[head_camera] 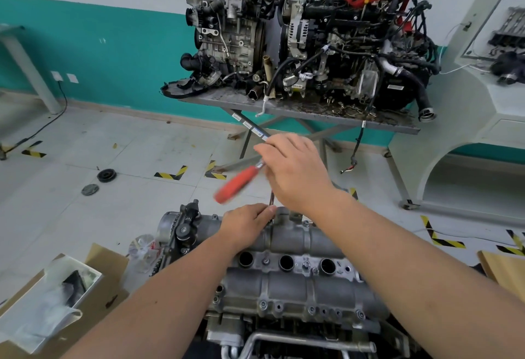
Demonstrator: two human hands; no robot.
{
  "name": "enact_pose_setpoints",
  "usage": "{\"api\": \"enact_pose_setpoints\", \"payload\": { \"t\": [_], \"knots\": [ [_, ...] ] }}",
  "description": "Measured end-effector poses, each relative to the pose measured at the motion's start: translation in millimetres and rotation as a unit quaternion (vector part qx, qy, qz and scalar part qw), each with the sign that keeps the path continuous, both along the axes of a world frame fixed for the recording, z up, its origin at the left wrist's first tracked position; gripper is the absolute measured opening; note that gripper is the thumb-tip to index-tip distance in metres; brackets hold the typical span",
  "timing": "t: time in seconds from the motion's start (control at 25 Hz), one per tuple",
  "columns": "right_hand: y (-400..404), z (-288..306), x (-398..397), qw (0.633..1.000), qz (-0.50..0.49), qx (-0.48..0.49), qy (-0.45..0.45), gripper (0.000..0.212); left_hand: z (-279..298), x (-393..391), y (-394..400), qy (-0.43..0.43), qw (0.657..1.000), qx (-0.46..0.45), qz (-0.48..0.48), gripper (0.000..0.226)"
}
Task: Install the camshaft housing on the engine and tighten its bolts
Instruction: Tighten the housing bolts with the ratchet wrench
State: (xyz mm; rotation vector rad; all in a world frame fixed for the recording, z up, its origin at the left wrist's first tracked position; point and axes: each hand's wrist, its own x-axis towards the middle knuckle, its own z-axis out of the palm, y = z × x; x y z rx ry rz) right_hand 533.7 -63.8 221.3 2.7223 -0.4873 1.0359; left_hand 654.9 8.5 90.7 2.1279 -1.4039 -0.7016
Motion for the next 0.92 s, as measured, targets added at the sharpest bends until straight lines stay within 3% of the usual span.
{"api": "enact_pose_setpoints", "payload": {
  "t": [0.08,0.2,0.28,0.36,0.4,0.48,0.56,0.6,0.64,0.68,0.72,0.8,0.84,0.88,0.92],
  "knots": [
    [9.0,16.9,2.8,0.990,-0.066,-0.014,0.121,0.045,4.6,-0.3,-0.7,-0.009,1.000,0.015,-0.013,0.051],
    [19.9,42.6,26.4,0.955,-0.127,0.051,0.264,0.038,10.1,0.7,-3.8,0.014,0.999,0.041,-0.016,0.059],
    [26.0,53.4,43.5,0.925,-0.146,0.169,0.309,0.025,12.0,1.1,-5.4,0.011,0.998,0.055,-0.025,0.062],
    [29.1,59.1,52.1,0.874,-0.128,0.400,0.243,0.021,13.9,0.9,-5.4,0.013,0.997,0.064,-0.033,0.064],
    [31.1,59.4,52.1,0.817,-0.106,0.546,0.154,0.018,14.6,1.2,-5.4,0.011,0.997,0.068,-0.039,0.062],
    [33.9,55.5,46.1,0.629,-0.055,0.771,-0.087,0.010,13.7,1.8,-5.7,0.005,0.996,0.072,-0.048,0.054],
    [30.2,45.5,39.3,0.433,0.011,0.846,-0.312,0.011,15.3,1.7,-7.4,0.002,0.996,0.071,-0.056,0.049],
    [27.7,37.4,38.4,0.384,0.037,0.841,-0.378,0.009,17.0,1.4,-8.0,0.001,0.996,0.070,-0.059,0.049],
    [26.6,28.1,37.6,0.379,0.063,0.826,-0.413,0.006,17.8,1.3,-8.6,-0.001,0.996,0.070,-0.061,0.048],
    [27.1,17.8,36.7,0.414,0.083,0.800,-0.425,0.004,18.8,1.2,-9.4,-0.003,0.995,0.075,-0.062,0.047],
    [29.3,7.4,35.3,0.485,0.090,0.764,-0.415,0.008,19.6,1.0,-9.4,-0.006,0.995,0.080,-0.062,0.044],
    [36.0,-9.8,30.5,0.699,0.073,0.630,-0.331,0.022,21.1,0.6,-9.9,-0.004,0.994,0.087,-0.060,0.039],
    [35.4,-15.1,27.2,0.807,0.062,0.513,-0.286,0.027,21.2,-0.3,-10.3,0.009,0.995,0.083,-0.058,0.036],
    [30.1,-18.4,23.8,0.894,0.056,0.375,-0.239,0.031,21.2,-0.8,-10.8,0.033,0.996,0.069,-0.055,0.034],
    [22.9,-17.9,21.3,0.952,0.054,0.241,-0.183,0.033,22.1,-1.4,-10.5,0.059,0.996,0.049,-0.051,0.034]
  ]
}}
